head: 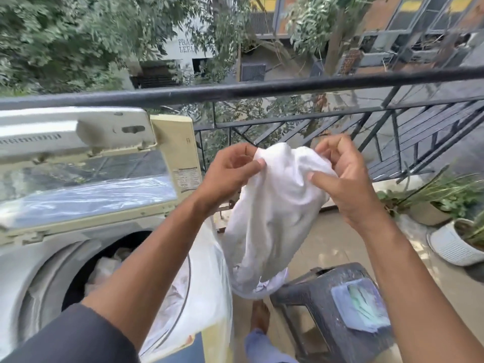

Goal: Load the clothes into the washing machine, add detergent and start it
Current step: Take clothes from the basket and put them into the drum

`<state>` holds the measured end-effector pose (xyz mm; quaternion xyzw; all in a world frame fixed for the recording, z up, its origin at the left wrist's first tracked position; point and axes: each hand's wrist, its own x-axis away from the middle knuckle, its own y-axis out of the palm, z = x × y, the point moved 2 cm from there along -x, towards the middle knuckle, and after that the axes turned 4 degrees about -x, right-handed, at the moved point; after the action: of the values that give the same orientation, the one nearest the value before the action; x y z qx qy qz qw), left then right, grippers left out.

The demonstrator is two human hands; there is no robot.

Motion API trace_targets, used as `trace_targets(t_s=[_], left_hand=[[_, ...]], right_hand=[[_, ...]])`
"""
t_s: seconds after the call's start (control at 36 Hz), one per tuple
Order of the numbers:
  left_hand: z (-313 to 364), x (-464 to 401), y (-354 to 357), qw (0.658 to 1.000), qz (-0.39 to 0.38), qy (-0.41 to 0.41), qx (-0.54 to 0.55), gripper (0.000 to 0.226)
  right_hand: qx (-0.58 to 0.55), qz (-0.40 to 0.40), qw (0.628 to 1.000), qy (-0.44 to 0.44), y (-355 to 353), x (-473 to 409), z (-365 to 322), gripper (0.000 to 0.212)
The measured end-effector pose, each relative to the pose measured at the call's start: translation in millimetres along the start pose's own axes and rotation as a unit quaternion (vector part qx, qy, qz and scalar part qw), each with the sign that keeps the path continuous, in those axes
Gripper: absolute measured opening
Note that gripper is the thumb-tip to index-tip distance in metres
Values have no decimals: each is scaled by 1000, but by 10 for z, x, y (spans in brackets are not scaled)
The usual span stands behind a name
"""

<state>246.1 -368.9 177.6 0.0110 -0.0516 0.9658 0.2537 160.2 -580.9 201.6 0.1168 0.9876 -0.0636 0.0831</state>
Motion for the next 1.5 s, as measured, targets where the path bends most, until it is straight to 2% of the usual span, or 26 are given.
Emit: trace_targets(t_s=[0.08,0.17,0.22,0.33,0.39,0.5,0.58,0.64,0.69,0.75,0.86,0.97,1.06,1.11,1.17,1.22,1.31,1.36,1.44,1.5], left_hand=[[209,42,-15,999,17,43,-21,10],[398,118,21,997,28,67,-14,6],[503,173,26,996,47,75,9,11],[708,262,13,993,65,79,54,10],[782,304,8,993,65,79,65,15],[822,377,-91,991,70,94,72,14],[723,450,-192,989,85,102,68,9],[578,500,-268,988,101,92,72,16],[395,545,-344,988,123,63,67,26],[191,577,-409,988,141,28,48,32],[-225,632,-498,988,153,-28,22,25],[-559,690,-488,988,111,-90,-58,63],[-760,720,-431,986,59,-93,-128,101],[-868,725,-384,985,30,-83,-150,111],[-946,716,-328,983,12,-92,-156,105],[-999,695,-277,987,10,-114,-111,89],[-1016,664,-286,983,48,-175,20,49],[-952,694,-347,980,62,-174,69,21],[-853,820,-482,977,63,-154,131,28],[-845,924,-601,962,86,-157,208,37]], right_hand=[[91,-5,996,22,16,83,83,51],[120,-65,990,26,60,184,156,64],[133,-99,985,50,114,248,204,75],[235,-128,957,112,270,309,384,77],[252,-120,952,128,382,302,475,67],[233,-59,961,136,528,217,546,17],[160,-13,975,155,530,110,543,15],[82,14,981,175,526,50,476,21],[32,29,980,192,520,-2,379,30],[-6,29,981,189,511,-46,293,22],[-70,30,984,160,512,-107,47,25],[-136,-6,983,122,572,-110,-271,29],[-218,-28,969,110,607,-116,-447,37],[-275,-37,954,117,655,-118,-538,47],[-316,-58,939,122,743,-115,-620,55],[-343,-81,929,113,845,-92,-682,61],[-355,-63,925,119,904,-77,-704,57],[-362,-69,923,114,941,-65,-635,55],[-357,-56,926,110,931,-51,-522,54],[-338,-57,933,105,920,-34,-437,52]])
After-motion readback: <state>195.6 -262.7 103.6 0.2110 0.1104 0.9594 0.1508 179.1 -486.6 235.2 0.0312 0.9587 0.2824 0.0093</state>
